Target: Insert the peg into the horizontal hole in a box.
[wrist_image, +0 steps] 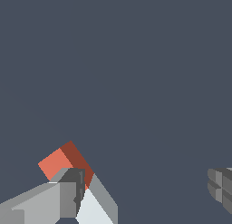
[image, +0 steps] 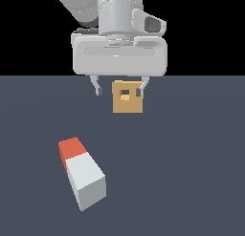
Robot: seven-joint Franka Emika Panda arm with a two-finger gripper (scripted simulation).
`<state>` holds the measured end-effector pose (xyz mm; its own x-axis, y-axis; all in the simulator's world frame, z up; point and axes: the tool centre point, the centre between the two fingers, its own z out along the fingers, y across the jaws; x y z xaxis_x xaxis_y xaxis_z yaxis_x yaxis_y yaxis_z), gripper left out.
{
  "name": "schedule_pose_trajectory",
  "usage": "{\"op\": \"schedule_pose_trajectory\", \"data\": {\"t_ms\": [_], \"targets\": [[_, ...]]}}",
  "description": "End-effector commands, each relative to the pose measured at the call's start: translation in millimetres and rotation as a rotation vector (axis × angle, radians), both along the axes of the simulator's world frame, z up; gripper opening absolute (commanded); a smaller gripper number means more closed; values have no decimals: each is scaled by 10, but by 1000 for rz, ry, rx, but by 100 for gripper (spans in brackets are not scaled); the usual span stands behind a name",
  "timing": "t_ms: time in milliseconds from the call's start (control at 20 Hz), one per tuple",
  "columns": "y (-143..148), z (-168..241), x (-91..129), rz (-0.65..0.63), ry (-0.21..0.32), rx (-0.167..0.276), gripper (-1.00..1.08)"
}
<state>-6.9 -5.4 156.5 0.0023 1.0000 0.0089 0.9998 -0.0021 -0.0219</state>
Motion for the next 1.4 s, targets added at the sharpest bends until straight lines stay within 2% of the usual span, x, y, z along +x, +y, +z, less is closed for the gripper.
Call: {"op": "schedule_pose_trajectory", "data": {"t_ms": [0,600,1350], "targets": [[0,0,0,0,0,0,100],[-130,-100,-116,76,-3,0,100],[-656,-456,-429,343,-13,-1,100]]}}
